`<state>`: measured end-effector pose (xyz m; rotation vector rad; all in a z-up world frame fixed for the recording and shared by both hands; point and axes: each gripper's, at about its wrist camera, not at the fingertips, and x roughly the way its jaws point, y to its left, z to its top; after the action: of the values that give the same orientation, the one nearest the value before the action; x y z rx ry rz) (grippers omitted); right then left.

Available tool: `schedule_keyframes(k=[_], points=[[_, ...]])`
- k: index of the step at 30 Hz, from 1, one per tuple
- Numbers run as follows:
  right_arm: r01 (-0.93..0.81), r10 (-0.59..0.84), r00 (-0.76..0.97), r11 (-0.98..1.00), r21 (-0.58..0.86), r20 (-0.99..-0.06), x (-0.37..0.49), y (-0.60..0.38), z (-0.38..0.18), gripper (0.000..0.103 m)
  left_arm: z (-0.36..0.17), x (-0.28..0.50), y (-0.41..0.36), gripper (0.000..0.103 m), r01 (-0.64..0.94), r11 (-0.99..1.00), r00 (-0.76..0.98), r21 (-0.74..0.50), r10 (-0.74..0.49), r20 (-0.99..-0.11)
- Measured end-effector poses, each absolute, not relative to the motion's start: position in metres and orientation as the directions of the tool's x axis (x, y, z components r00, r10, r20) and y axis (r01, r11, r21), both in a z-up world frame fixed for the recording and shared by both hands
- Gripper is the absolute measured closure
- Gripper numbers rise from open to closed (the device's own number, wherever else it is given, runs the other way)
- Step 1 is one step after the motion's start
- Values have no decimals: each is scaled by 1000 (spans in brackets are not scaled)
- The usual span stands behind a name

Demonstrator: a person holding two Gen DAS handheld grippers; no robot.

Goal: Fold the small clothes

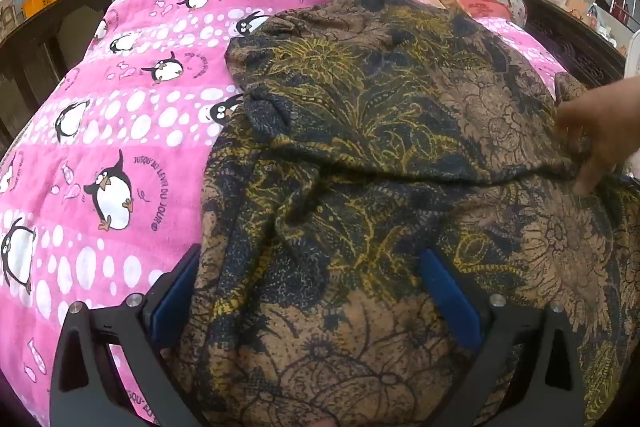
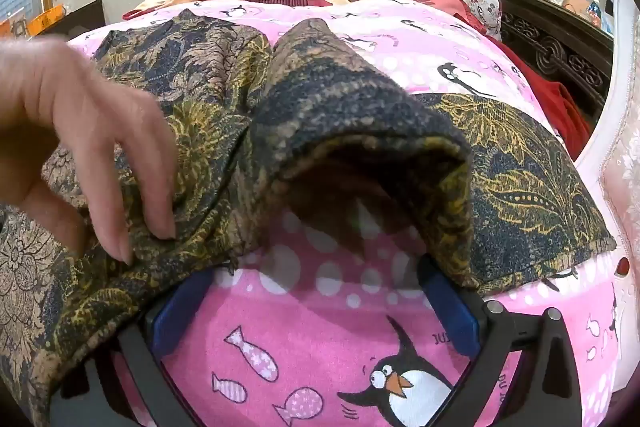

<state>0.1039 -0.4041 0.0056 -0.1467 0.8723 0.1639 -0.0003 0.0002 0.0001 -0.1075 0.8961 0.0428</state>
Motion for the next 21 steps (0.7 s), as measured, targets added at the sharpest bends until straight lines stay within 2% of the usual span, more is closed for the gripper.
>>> schedule_keyframes(k=[21], points=[[-203,98,630,978,-41,-771,103,-405,5,0,-1,-1,0,0,-81,994,617,-68,-4,-787]])
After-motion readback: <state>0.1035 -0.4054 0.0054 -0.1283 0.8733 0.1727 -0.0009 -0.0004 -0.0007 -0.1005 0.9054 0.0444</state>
